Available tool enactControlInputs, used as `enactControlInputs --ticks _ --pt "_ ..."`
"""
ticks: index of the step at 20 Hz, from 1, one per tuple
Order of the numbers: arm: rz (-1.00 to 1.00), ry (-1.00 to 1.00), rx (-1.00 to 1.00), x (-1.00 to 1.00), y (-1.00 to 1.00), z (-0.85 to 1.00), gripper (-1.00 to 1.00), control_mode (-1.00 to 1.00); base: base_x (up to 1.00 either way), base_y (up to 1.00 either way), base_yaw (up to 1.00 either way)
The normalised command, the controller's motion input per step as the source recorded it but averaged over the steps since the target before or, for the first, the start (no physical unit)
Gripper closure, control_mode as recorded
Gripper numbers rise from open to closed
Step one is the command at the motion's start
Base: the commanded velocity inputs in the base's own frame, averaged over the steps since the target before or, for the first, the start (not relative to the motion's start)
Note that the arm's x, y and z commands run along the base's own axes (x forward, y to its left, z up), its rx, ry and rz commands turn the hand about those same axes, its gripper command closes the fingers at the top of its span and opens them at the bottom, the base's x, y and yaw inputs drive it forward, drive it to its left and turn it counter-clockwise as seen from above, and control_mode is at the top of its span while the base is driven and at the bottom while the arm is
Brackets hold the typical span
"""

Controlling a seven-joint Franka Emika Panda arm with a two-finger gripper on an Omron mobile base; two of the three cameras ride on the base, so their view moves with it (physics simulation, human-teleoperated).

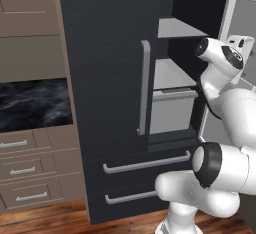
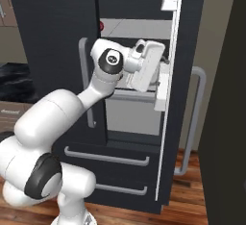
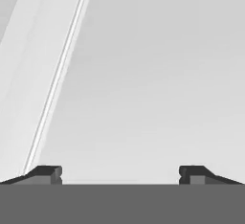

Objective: Retrieve the pear and banana from the fridge and place them into the bowl on the dining table.

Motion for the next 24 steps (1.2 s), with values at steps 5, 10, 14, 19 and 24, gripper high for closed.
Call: enactControlInputs --ticks 5,10,14,19,24 --pt "0.0 -0.07 0.0 -0.18 -0.06 0.01 -1.0 -1.0 0.0 0.0 0.0" --pt "0.0 -0.24 0.0 -0.5 0.54 0.26 -1.0 -1.0 0.0 0.0 0.0" --pt "-0.05 -0.46 0.13 -0.29 0.94 0.02 -1.0 -1.0 0.0 0.0 0.0" --pt "-0.12 -0.59 0.37 -0.28 0.95 -0.13 -1.0 -1.0 0.0 0.0 0.0" --pt "-0.09 -0.54 0.49 -0.37 0.91 -0.22 -1.0 -1.0 0.0 0.0 0.0"
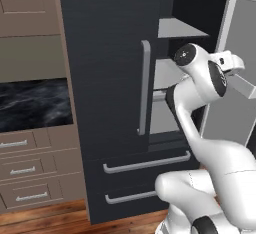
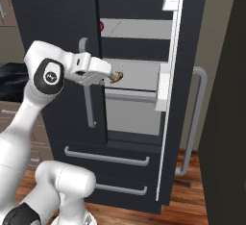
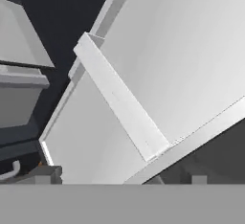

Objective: Retrieve the pear and banana from the fridge and place them into the bowl on the dining table.

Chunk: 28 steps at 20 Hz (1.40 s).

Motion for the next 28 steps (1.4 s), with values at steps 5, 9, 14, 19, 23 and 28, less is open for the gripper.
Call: enactControlInputs --ticks 5,9,14,19,23,28 --pt "0.0 -0.28 0.43 -0.48 0.91 -0.3 -1.0 -1.0 0.0 0.0 0.0" --pt "0.01 -0.12 0.35 -0.35 0.85 -0.16 -1.0 -1.0 0.0 0.0 0.0" --pt "0.14 -0.01 0.26 -0.06 0.62 -0.17 -1.0 -1.0 0.0 0.0 0.0" --pt "0.26 0.0 0.05 0.26 0.41 -0.04 -1.0 -1.0 0.0 0.0 0.0" --pt "0.18 0.01 0.0 0.51 0.1 0.0 -1.0 -1.0 0.0 0.0 0.0" --pt "0.0 0.0 0.0 0.56 0.0 -0.05 -1.0 -1.0 0.0 0.0 0.0"
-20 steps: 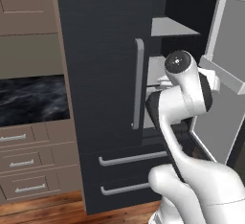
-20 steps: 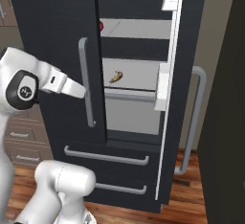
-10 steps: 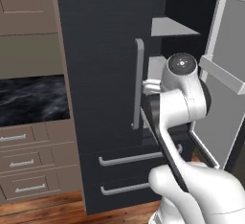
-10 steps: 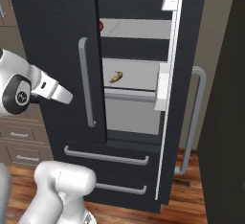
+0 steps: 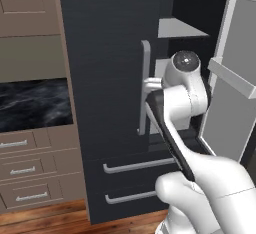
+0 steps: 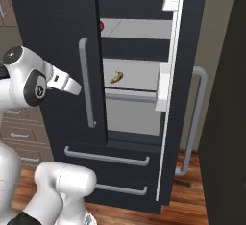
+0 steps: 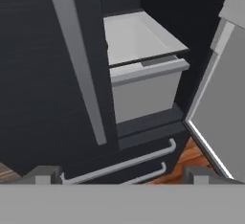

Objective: Retrieve the pear and banana from the fridge and place them into the bowl on the dining table.

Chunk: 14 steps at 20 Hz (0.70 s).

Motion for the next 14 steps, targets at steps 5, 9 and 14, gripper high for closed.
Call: enactControlInputs --ticks 5,9,14 --pt "0.0 0.0 0.0 0.81 0.02 -0.19 -1.0 -1.0 0.0 0.0 0.0" --pt "0.0 0.0 0.0 0.75 0.01 -0.17 -1.0 -1.0 0.0 0.0 0.0" --pt "0.02 0.0 0.0 0.66 0.05 -0.16 -1.0 -1.0 0.0 0.0 0.0"
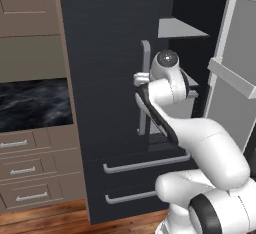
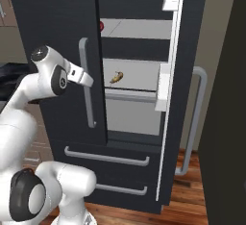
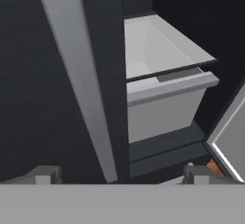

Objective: Retrieve the pear and banana from the fridge and place them into the bowl on the dining table.

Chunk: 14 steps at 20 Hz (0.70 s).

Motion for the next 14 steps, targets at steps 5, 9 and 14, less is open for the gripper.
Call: enactControlInputs --ticks 5,9,14 --pt "0.02 0.01 0.0 0.66 0.17 -0.19 -1.0 -1.0 0.0 0.0 0.0" --pt "0.01 0.0 0.0 0.63 0.15 -0.14 -1.0 -1.0 0.0 0.0 0.0" --pt "0.0 0.0 0.0 0.61 0.0 -0.01 -1.0 -1.0 0.0 0.0 0.0"
